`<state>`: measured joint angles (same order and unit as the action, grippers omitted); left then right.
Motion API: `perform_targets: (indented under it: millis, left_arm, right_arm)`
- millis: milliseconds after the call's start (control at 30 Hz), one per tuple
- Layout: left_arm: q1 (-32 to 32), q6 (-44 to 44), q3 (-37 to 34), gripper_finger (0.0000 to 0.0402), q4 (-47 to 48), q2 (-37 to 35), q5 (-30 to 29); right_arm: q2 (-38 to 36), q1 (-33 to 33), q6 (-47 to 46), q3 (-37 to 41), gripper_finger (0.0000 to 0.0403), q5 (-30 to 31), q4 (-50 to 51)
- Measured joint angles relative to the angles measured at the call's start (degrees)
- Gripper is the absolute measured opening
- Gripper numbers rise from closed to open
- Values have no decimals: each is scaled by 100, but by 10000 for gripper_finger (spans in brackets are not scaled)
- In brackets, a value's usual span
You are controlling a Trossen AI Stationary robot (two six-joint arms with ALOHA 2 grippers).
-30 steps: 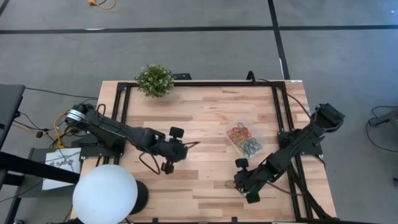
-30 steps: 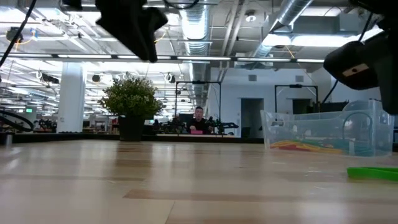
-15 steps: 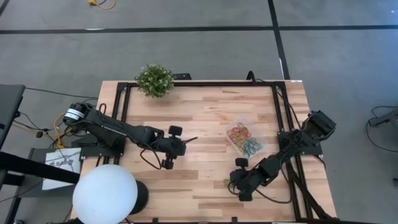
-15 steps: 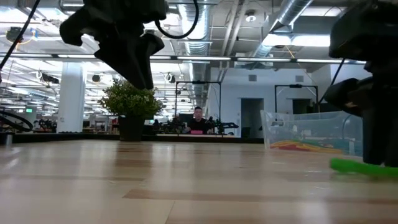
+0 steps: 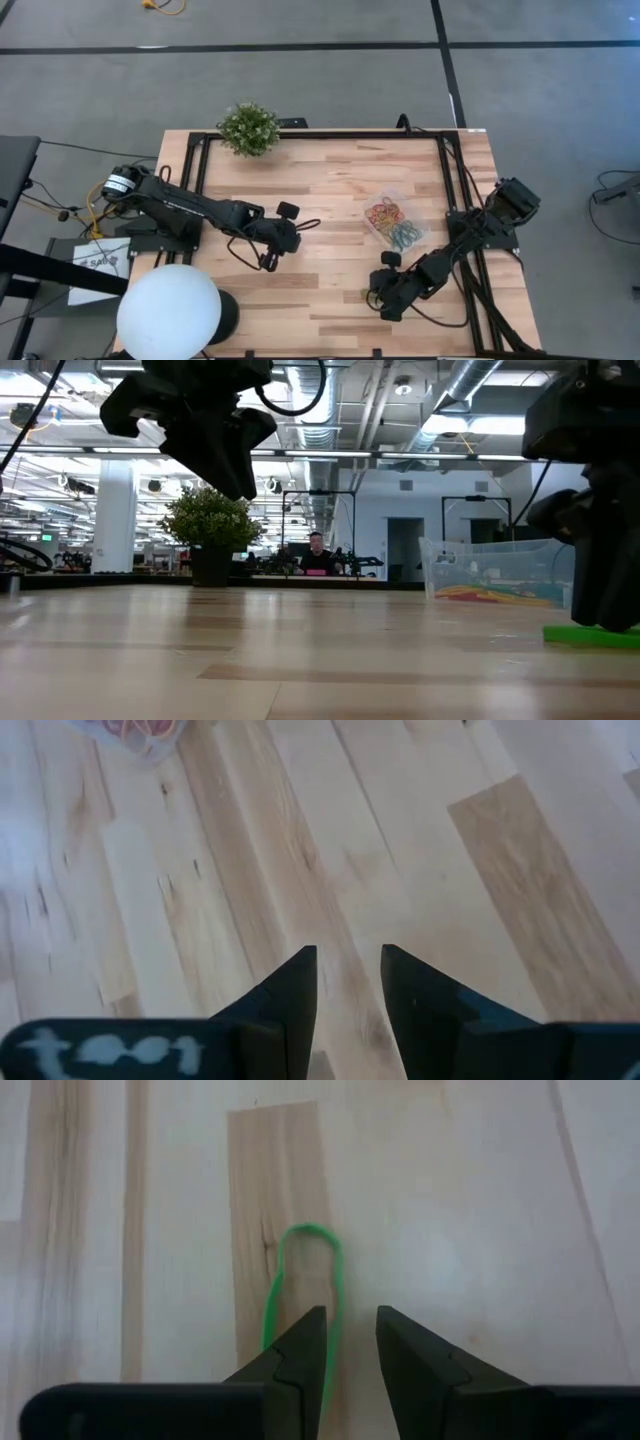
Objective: Pick and place items into bin
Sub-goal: Put the green rubber band into the transparent bin
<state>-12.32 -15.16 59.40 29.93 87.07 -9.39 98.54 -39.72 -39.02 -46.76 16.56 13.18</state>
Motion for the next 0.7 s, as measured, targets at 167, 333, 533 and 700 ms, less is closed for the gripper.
perform_targets:
  millis: [167,333,533,700]
  left_arm:
    - [29,8,0,105,4,0,0]
    - [31,26,0,105,7,2,2]
    - [31,44,0,105,2,3,0]
    - [31,158,0,105,-26,4,2]
  right_arm:
    - [346,-2,-5,-37,85,26,-1]
    - [326,0,-37,-24,75,7,-21]
    - [-470,-72,460,-69,7,-300,102]
    - [-1449,-215,1368,-599,3,190,729]
